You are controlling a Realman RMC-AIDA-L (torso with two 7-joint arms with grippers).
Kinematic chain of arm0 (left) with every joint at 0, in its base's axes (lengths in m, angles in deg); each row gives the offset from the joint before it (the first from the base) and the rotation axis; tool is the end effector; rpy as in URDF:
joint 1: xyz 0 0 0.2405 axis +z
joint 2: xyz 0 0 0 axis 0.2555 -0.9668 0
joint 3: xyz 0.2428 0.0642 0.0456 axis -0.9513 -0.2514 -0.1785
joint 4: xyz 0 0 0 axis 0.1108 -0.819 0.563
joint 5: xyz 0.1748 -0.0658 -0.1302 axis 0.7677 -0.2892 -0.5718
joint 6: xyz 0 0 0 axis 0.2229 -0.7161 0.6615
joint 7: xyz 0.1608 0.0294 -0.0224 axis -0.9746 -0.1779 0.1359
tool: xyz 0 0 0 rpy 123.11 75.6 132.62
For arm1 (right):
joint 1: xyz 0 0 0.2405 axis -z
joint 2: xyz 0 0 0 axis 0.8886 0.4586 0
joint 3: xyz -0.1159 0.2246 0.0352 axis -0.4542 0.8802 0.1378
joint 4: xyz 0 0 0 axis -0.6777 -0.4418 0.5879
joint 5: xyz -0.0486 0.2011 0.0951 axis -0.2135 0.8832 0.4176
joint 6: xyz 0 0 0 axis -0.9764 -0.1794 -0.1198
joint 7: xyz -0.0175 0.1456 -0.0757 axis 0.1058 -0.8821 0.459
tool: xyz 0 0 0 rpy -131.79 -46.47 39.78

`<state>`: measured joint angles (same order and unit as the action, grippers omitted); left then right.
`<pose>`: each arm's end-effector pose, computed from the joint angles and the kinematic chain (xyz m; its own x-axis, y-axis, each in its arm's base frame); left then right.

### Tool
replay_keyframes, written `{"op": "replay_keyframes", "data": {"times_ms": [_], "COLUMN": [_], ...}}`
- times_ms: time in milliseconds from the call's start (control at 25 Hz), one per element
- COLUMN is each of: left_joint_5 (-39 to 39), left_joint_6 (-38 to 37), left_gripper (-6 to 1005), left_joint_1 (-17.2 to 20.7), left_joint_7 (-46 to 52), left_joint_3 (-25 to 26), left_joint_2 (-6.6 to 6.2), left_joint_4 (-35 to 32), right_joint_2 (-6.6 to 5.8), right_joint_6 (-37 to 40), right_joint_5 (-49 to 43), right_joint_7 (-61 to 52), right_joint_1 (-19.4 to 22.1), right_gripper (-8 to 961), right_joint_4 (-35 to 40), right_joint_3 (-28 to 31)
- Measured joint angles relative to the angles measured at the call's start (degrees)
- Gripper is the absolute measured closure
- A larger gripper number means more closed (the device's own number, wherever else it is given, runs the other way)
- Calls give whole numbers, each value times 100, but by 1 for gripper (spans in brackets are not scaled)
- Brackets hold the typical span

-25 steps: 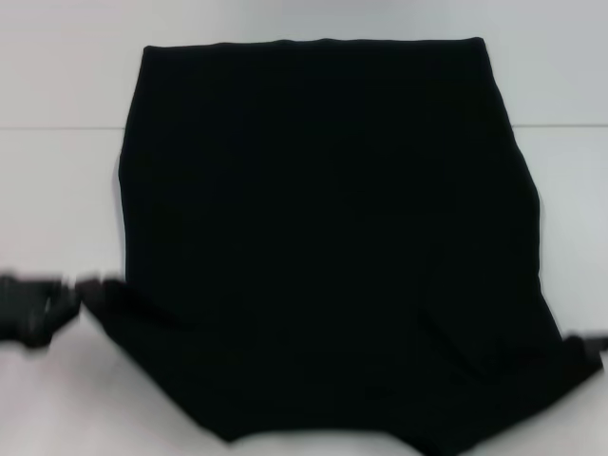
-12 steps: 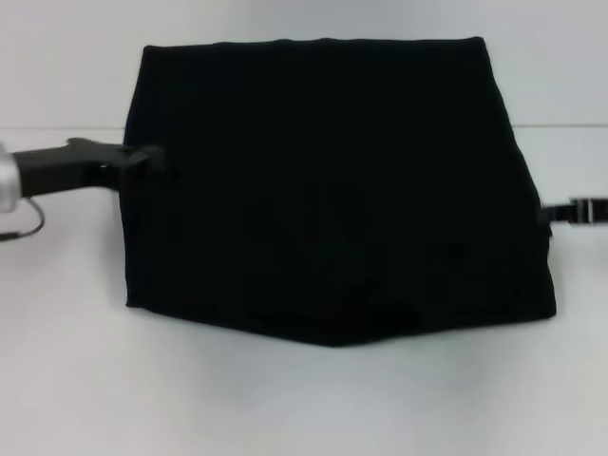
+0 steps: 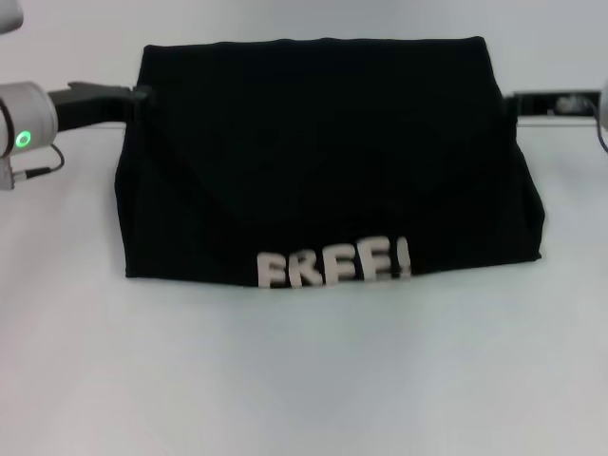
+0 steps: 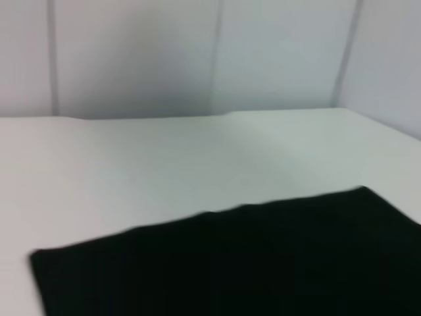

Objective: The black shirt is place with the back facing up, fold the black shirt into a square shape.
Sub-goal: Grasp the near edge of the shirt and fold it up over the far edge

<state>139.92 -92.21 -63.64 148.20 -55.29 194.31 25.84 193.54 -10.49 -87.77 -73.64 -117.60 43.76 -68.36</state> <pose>-0.2650 0.4973 0.0465 0.6968 0.4382 0.5678 0.7167 -0.4560 -0.5276 0.2483 0.5235 0.0280 0.5871 -0.6027 -0.5404 -0.7991 -0.3247 -0.5060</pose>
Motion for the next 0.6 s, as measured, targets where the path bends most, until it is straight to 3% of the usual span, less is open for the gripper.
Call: {"op": "replay_keyframes", "data": {"times_ms": [160,320,600], "left_joint_5": [-22,-30,-35], "left_joint_6": [721,984,1594], "left_gripper": [994,994,993], "left_joint_1": [-203,-347,-396], "left_joint_7": [-34,-116,-316], "left_joint_3": [-1,-11,-18], "left_joint_2": [7,8,127], "left_joint_4": [160,272,632], "right_joint_2": [39,35,47], "right_joint_6": [-491,-756,-1166], "right_joint_5": [10,21,28], "right_joint_7": [11,11,131], "right_joint_1": [-248,-349,-335], "right_gripper": [880,874,864], "right_joint_4": [-27,-91,-473], "right_joint_3": [-50,-71,-74]}}
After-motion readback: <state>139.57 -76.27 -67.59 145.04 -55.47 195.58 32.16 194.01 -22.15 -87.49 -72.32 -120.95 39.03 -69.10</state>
